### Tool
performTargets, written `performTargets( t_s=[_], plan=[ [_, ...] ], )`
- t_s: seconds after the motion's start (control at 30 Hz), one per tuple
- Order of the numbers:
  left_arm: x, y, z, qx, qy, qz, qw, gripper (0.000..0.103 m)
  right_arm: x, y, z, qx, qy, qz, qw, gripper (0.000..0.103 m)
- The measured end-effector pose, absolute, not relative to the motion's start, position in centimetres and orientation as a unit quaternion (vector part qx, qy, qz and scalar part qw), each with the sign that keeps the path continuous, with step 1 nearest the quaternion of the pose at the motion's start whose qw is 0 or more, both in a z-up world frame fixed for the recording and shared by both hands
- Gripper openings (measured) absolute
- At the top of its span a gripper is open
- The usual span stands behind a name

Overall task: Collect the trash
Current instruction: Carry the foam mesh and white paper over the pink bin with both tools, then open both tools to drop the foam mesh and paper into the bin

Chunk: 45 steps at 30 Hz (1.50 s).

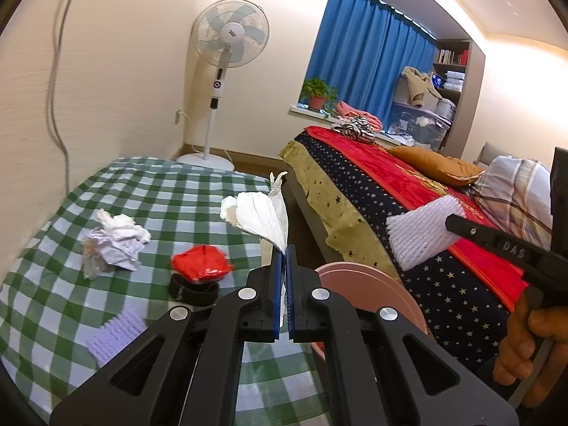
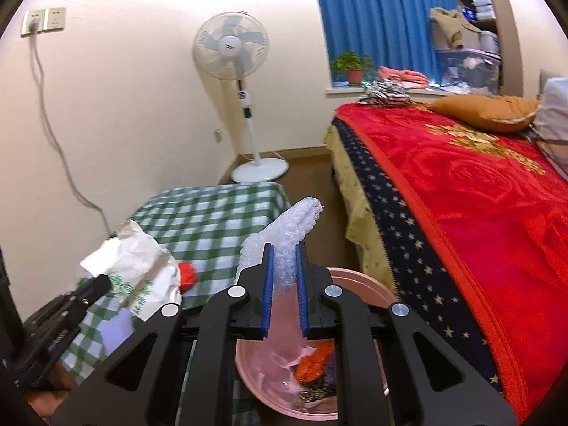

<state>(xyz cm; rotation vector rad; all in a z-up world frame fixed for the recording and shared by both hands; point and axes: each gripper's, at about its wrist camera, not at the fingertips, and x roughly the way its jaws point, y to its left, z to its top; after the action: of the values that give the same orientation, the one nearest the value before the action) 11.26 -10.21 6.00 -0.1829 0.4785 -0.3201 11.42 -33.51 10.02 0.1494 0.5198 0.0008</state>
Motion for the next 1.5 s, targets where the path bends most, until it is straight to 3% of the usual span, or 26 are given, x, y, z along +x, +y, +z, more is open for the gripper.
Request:
performTargets(
  t_s=[1.37,1.5],
  plan=[
    [15.5,-19.6,1.5,-0.089,0.283,-0.230,0.927,0.002,14.0,-38.1,7.7,0.117,0.279,-0.083,0.949,0.013],
    [16.1,-19.8,1.0,-0.088,0.301,-0.233,0.920,0.006,14.0,-38.1,7.6,0.112,0.282,-0.096,0.948,0.020]
  ],
)
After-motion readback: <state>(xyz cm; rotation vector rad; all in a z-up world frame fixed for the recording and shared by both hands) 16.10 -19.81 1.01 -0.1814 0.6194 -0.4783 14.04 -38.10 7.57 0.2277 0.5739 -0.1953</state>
